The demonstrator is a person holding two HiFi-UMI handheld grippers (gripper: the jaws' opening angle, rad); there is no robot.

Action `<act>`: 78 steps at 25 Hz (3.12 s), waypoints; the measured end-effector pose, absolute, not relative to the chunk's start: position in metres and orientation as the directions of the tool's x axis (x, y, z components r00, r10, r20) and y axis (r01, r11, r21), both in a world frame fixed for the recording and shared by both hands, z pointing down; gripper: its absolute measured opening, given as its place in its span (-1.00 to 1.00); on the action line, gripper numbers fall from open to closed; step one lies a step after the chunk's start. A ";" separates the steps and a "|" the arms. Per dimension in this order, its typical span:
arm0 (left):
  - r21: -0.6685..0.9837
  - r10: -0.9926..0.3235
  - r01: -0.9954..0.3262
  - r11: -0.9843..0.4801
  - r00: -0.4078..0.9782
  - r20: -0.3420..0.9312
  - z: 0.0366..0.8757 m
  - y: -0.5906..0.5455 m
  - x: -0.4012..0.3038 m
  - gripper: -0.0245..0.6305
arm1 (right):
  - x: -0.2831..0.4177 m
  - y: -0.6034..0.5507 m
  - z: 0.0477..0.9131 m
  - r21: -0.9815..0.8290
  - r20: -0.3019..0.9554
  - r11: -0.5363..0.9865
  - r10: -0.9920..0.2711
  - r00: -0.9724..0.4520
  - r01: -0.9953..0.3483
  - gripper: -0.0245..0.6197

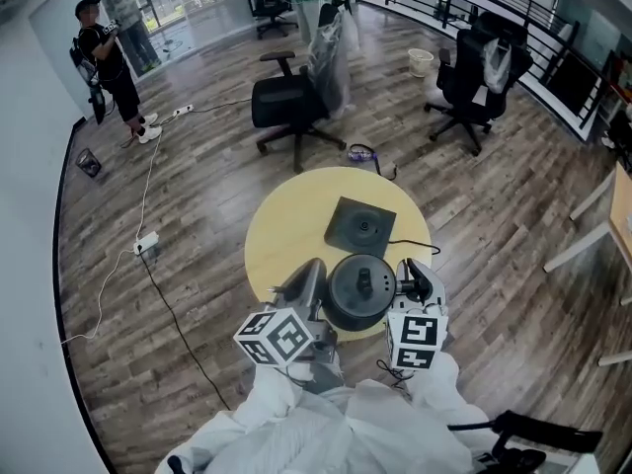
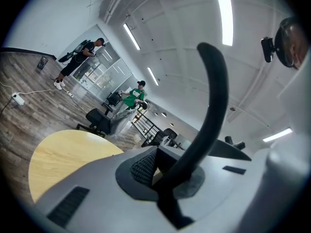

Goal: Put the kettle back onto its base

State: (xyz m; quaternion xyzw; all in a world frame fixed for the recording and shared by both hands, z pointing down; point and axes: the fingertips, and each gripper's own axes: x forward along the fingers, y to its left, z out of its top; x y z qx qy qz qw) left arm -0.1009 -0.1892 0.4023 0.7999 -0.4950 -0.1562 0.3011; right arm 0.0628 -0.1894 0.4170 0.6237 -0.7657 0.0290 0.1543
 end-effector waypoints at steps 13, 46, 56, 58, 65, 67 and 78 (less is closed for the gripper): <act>0.662 -0.865 -0.657 -0.361 0.500 0.025 0.405 -0.252 -0.116 -0.93 | 0.047 -0.240 0.410 0.187 0.263 0.156 -0.959 -0.103 -0.970 -0.83; 0.526 -0.820 -0.699 -0.485 0.572 0.003 0.463 -0.447 -0.044 -0.93 | 0.111 -0.424 0.487 0.195 0.279 0.120 -0.958 -0.062 -0.973 -0.85; 0.546 -0.820 -0.692 -0.473 0.572 0.015 0.517 -0.484 -0.034 -0.93 | 0.122 -0.456 0.540 0.190 0.301 0.090 -0.953 -0.029 -0.978 -0.85; 0.545 -0.819 -0.693 -0.472 0.573 0.020 0.526 -0.489 -0.032 -0.93 | 0.124 -0.461 0.551 0.187 0.302 0.091 -0.953 -0.031 -0.978 -0.85; 0.560 -0.818 -0.686 -0.465 0.575 0.024 0.555 -0.496 -0.034 -0.93 | 0.121 -0.466 0.577 0.198 0.306 0.089 -0.952 -0.025 -0.976 -0.85; 0.565 -0.819 -0.685 -0.460 0.573 0.028 0.561 -0.497 -0.035 -0.93 | 0.121 -0.467 0.582 0.201 0.311 0.093 -0.950 -0.027 -0.975 -0.85; 0.563 -0.820 -0.693 -0.450 0.570 0.047 0.580 -0.499 -0.036 -0.93 | 0.120 -0.469 0.602 0.188 0.311 0.099 -0.950 -0.037 -0.977 -0.85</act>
